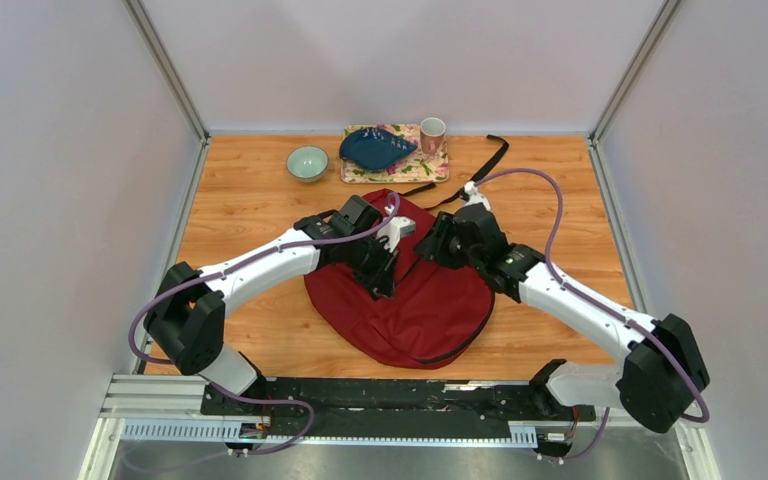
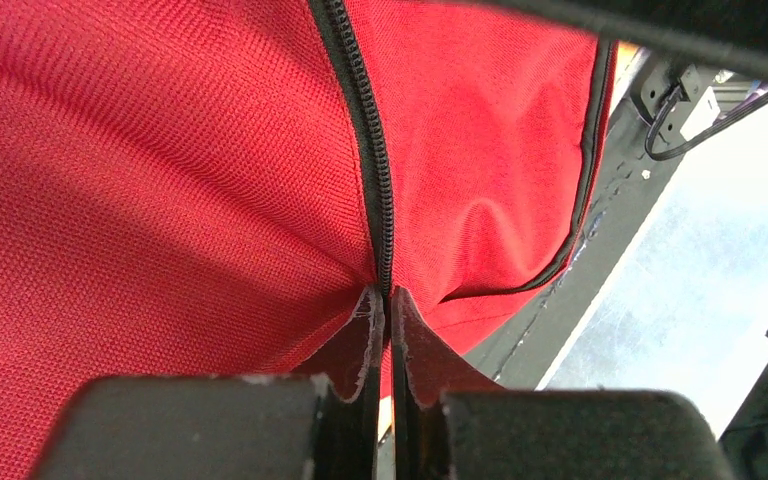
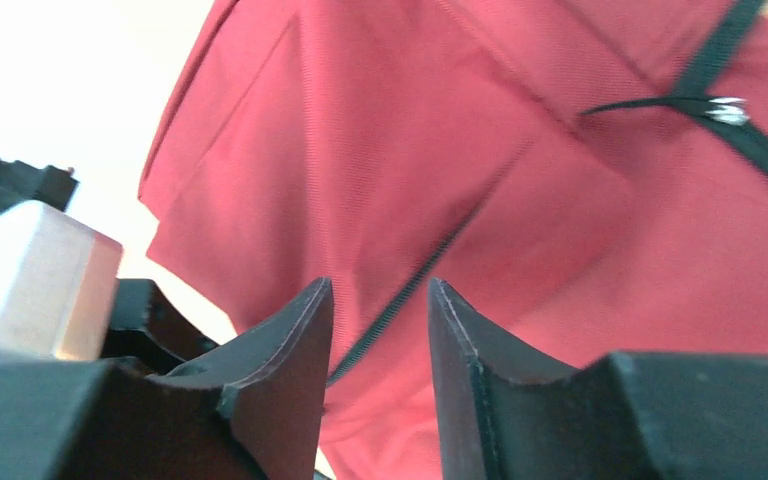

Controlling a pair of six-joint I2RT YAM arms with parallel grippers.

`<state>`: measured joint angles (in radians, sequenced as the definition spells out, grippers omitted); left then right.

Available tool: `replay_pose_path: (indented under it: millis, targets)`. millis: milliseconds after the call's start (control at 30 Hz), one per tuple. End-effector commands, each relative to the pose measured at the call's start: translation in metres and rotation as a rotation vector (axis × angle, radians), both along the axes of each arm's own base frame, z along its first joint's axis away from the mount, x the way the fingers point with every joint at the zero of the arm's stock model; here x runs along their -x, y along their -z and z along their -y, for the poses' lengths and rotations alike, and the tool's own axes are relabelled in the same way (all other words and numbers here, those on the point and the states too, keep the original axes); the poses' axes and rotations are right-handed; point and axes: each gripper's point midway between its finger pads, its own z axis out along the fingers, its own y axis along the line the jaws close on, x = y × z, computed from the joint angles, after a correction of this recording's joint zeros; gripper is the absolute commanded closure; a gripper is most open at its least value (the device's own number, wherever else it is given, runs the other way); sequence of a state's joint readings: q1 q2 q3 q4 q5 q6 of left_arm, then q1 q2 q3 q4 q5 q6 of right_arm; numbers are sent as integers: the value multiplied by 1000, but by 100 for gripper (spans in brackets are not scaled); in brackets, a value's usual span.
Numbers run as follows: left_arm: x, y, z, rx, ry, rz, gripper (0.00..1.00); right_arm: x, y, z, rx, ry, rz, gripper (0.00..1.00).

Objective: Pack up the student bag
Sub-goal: Adjust the student bag at the center of the board.

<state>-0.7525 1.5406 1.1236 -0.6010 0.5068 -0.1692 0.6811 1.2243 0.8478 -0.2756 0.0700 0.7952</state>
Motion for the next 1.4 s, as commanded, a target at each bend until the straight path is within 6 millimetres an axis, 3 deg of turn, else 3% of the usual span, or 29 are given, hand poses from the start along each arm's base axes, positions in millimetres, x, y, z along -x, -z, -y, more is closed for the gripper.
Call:
replay_pose_path:
  millis: [0,167,200,400,567,733,833,1000,1100,1367]
  targets:
    - [20,-10,7,64,73,-27,96,-9,-26,-41,-128,-126,29,59]
    - [18,-18,8,105,60,5,91,-16,-2,-52,-108,-135,-34,66]
    - [18,-18,8,107,58,10,82,-16,9,-51,-88,-129,-65,67]
    - [19,-22,6,126,47,30,59,-27,42,-24,80,-5,-110,71]
    - [26,-24,7,152,62,10,52,-32,45,-17,116,23,-98,69]
    - [35,-13,3,139,76,-34,51,-38,24,-21,101,7,-45,66]
    - [40,-13,6,163,95,-61,56,-36,7,-26,63,-23,-15,64]
    - [39,-20,12,192,114,-58,76,-16,-16,-45,-63,-137,-11,63]
    - [40,-25,14,208,132,-57,83,-1,-10,-51,-99,-177,-65,63]
    - [41,-26,13,218,140,-51,96,33,19,-44,-87,-230,-170,66]
